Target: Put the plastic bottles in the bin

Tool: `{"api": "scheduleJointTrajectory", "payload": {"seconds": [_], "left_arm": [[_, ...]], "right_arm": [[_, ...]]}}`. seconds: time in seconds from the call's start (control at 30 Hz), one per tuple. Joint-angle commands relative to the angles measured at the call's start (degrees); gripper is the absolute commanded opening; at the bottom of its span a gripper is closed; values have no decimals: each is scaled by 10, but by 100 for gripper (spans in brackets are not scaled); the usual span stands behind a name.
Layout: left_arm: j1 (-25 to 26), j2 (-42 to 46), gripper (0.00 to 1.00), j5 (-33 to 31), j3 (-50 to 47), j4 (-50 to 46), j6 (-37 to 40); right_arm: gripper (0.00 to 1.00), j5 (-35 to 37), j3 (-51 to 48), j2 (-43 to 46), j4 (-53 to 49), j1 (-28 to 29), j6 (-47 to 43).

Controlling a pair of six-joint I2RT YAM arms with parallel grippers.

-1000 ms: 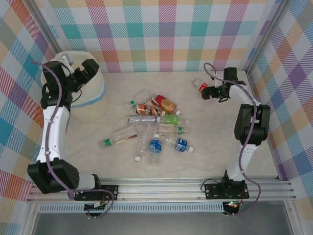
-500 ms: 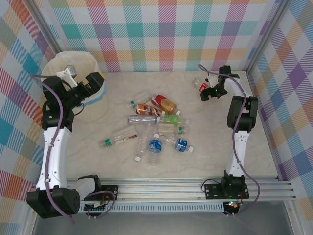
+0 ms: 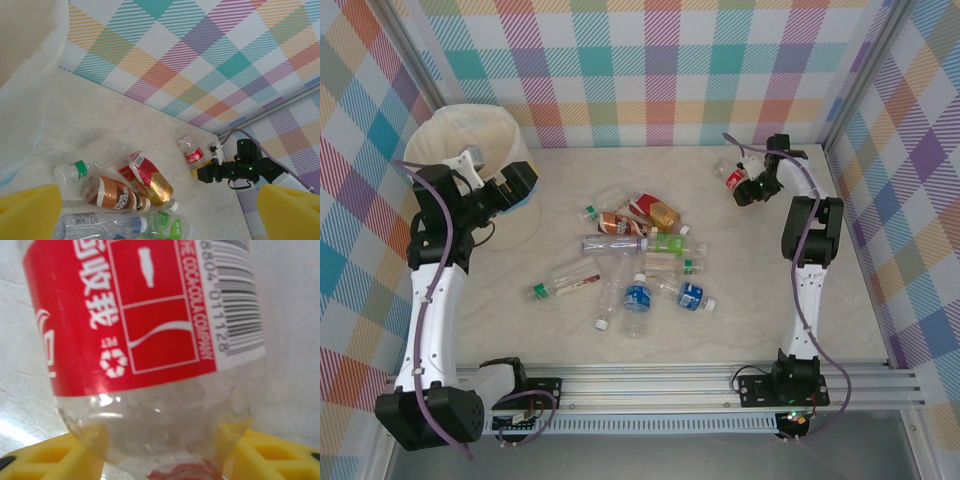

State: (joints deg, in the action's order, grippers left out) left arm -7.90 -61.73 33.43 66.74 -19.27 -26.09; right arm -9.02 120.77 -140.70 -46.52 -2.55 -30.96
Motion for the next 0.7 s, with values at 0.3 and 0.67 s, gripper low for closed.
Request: {"api": "scheduleJointTrajectory", "payload": {"seconds": [0.3, 0.67], "left_arm": [[5, -1, 100, 25, -18, 25, -5], [12, -9, 100, 69, -55, 127, -93]], "right_arm": [[23, -12, -123, 81, 79, 5, 9], [0, -39, -297, 210, 200, 7, 103]]}}
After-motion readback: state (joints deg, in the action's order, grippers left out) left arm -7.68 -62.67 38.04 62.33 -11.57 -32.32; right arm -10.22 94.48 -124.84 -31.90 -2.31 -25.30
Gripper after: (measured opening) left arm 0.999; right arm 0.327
